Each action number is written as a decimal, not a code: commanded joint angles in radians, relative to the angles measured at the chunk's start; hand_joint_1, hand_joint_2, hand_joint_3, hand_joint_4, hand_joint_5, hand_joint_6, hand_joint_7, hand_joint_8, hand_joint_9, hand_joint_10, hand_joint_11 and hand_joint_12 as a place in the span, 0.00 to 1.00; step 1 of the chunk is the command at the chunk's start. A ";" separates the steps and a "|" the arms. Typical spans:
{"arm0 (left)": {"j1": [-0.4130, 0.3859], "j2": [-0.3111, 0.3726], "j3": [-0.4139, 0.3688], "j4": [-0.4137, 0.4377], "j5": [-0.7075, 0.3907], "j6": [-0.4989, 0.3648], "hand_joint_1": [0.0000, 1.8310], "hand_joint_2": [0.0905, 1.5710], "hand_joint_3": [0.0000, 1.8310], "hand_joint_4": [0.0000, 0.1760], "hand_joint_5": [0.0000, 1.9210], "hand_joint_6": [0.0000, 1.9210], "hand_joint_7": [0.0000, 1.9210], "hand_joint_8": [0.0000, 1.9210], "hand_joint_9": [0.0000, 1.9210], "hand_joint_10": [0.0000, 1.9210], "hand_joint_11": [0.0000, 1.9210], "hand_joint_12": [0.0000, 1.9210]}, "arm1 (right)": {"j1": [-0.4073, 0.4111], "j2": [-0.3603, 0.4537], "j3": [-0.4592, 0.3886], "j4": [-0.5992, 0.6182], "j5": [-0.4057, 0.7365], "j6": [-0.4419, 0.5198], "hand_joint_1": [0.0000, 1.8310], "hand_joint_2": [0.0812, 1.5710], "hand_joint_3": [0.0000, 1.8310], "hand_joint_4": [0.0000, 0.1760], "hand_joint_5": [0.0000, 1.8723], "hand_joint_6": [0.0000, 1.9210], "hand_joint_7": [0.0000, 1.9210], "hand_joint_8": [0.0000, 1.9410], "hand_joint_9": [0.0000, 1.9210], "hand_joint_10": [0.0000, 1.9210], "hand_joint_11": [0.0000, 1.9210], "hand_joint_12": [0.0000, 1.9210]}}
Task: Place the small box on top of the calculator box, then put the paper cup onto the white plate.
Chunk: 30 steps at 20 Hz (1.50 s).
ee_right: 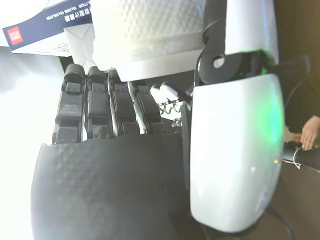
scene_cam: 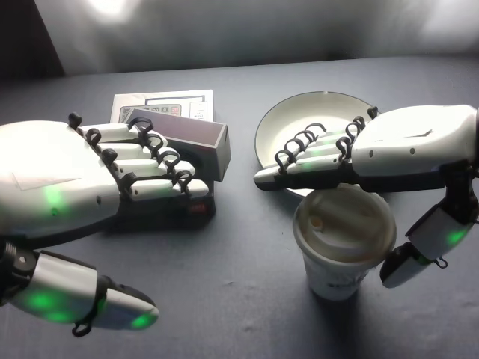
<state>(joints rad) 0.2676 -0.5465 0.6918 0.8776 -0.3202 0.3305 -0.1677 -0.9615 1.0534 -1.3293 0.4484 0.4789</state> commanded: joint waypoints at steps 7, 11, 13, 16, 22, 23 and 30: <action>-0.020 0.009 -0.011 -0.034 -0.052 -0.004 0.05 0.68 0.00 0.00 0.09 0.00 0.10 0.00 0.09 0.00 0.00 0.18 | -0.033 0.011 0.000 0.052 0.053 0.029 0.68 0.59 0.01 0.00 0.03 0.00 0.01 0.00 0.02 0.00 0.00 0.27; -0.027 0.009 -0.019 -0.039 -0.035 -0.004 0.07 0.68 0.00 0.00 0.09 0.00 0.09 0.00 0.09 0.00 0.00 0.20 | -0.035 0.015 0.000 0.052 0.056 0.038 0.73 0.63 0.00 0.00 0.19 0.01 0.17 0.01 0.17 0.02 0.01 0.51; -0.032 0.009 -0.021 -0.039 -0.026 -0.004 0.08 0.68 0.00 0.00 0.10 0.00 0.11 0.00 0.11 0.00 0.00 0.22 | -0.035 0.015 0.000 0.052 0.056 0.038 0.80 0.70 0.00 0.00 0.42 0.46 0.48 0.33 0.45 0.47 0.35 0.80; -0.037 0.009 -0.022 -0.038 -0.021 -0.004 0.05 0.69 0.00 0.00 0.10 0.00 0.10 0.00 0.09 0.00 0.00 0.21 | -0.035 0.015 0.000 0.052 0.057 0.038 0.82 0.67 0.00 0.00 0.50 0.49 0.57 0.35 0.53 0.48 0.42 0.79; -0.042 0.009 -0.025 -0.037 -0.010 -0.004 0.05 0.69 0.00 0.00 0.09 0.00 0.09 0.00 0.09 0.00 0.00 0.19 | -0.017 0.015 0.000 0.073 0.070 0.038 0.82 0.67 0.00 0.00 0.47 0.50 0.56 0.37 0.56 0.45 0.44 0.78; -0.044 0.009 -0.026 -0.037 -0.007 -0.003 0.03 0.70 0.00 0.00 0.09 0.00 0.09 0.00 0.08 0.00 0.00 0.18 | -0.009 0.016 0.000 0.101 0.070 0.032 0.82 0.67 0.00 0.00 0.48 0.50 0.56 0.37 0.55 0.46 0.43 0.78; -0.069 0.009 -0.026 -0.024 0.011 -0.003 0.05 0.70 0.00 0.00 0.08 0.00 0.09 0.00 0.08 0.00 0.00 0.18 | 0.105 0.014 0.002 0.299 0.041 -0.080 0.82 0.66 0.00 0.00 0.50 0.48 0.58 0.33 0.57 0.43 0.44 0.76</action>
<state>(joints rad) 0.2119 -0.5465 0.6647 0.8684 -0.2447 0.3309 -0.0719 -0.9592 1.0546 -1.0725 0.4370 0.3851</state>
